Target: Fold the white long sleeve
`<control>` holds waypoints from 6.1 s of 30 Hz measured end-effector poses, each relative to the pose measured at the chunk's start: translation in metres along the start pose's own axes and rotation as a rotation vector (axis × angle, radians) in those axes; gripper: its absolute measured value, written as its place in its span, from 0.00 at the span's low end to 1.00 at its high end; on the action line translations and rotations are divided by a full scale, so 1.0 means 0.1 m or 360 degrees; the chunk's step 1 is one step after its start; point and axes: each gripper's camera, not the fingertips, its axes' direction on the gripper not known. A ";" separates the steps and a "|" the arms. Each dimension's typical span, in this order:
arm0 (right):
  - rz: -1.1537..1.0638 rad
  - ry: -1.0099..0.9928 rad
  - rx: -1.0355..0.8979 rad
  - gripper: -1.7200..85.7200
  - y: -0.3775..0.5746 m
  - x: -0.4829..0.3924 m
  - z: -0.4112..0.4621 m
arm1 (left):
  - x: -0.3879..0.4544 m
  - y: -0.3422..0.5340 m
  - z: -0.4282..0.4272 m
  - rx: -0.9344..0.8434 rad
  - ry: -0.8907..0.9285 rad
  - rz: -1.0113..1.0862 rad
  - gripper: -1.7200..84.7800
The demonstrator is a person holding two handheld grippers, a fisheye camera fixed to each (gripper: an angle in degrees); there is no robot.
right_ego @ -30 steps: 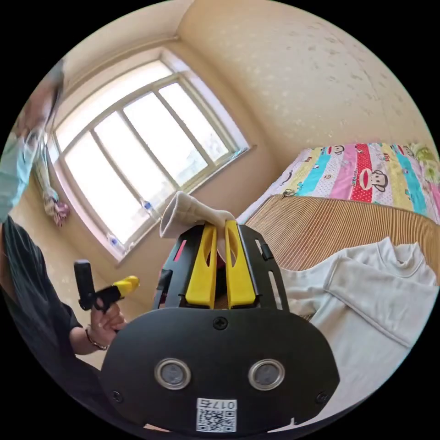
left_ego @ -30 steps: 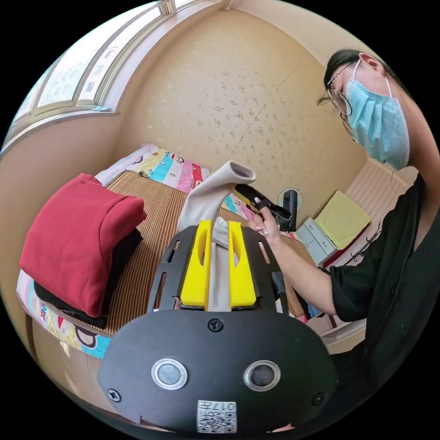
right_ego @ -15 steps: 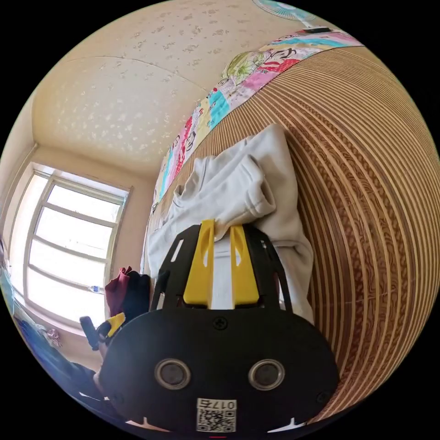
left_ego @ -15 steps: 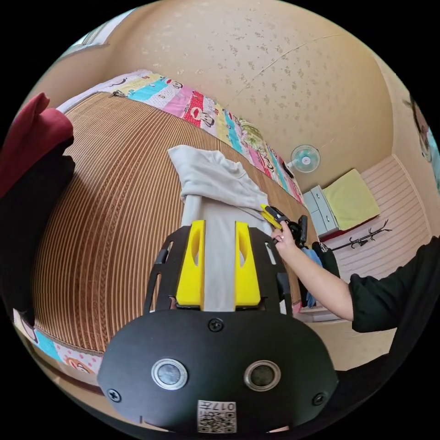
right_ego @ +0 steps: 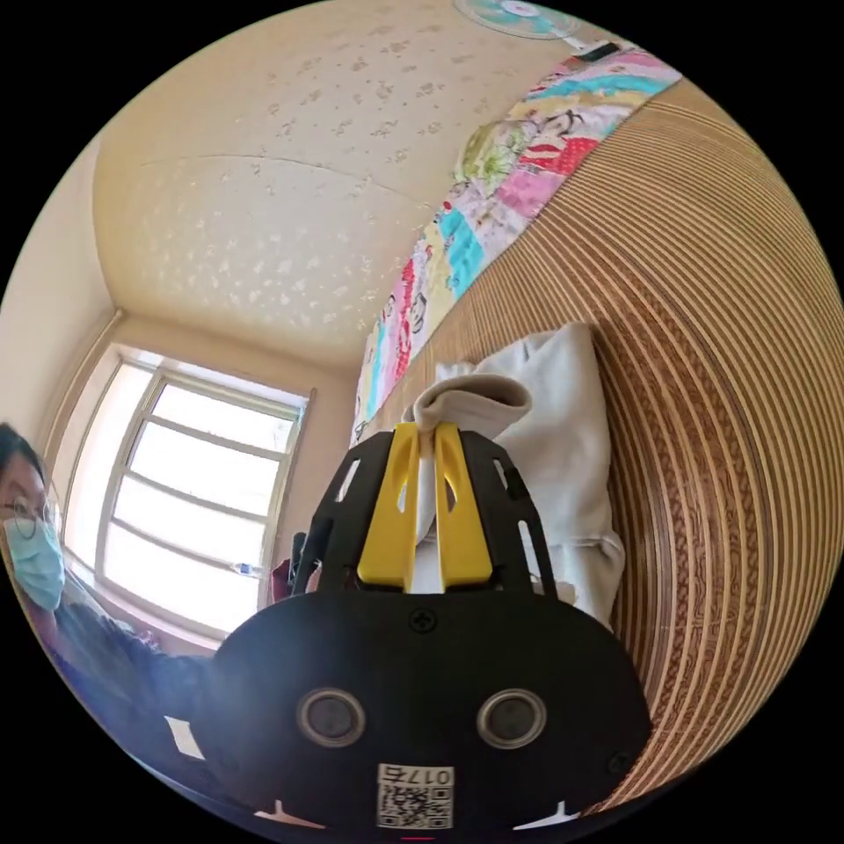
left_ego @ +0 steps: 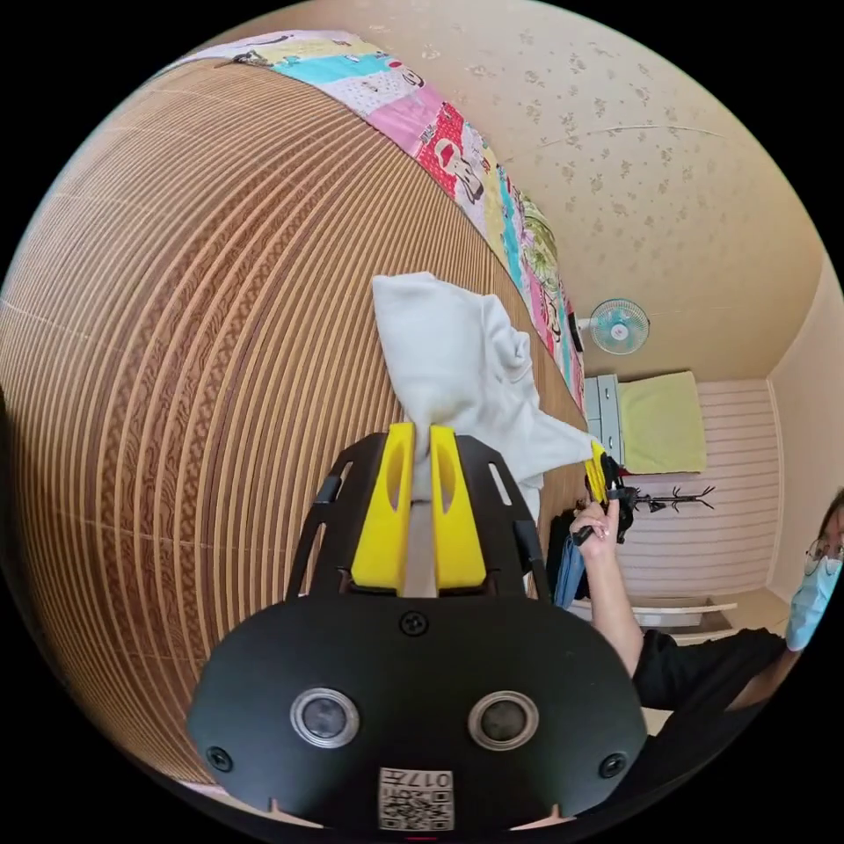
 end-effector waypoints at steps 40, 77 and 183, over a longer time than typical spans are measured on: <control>0.0191 0.0780 -0.1175 0.13 2.15 -0.43 -1.63 | -0.56 2.63 -0.93 -0.0765 -0.0312 0.0082 0.09; 0.0702 -0.0495 0.0278 0.05 1.42 -0.14 -1.42 | -1.17 1.20 -2.11 0.0722 0.1335 -0.0303 0.07; 0.0145 -0.0425 -0.0962 0.18 1.90 -0.37 0.76 | 0.80 1.64 -0.02 -0.0097 0.0411 0.0174 0.18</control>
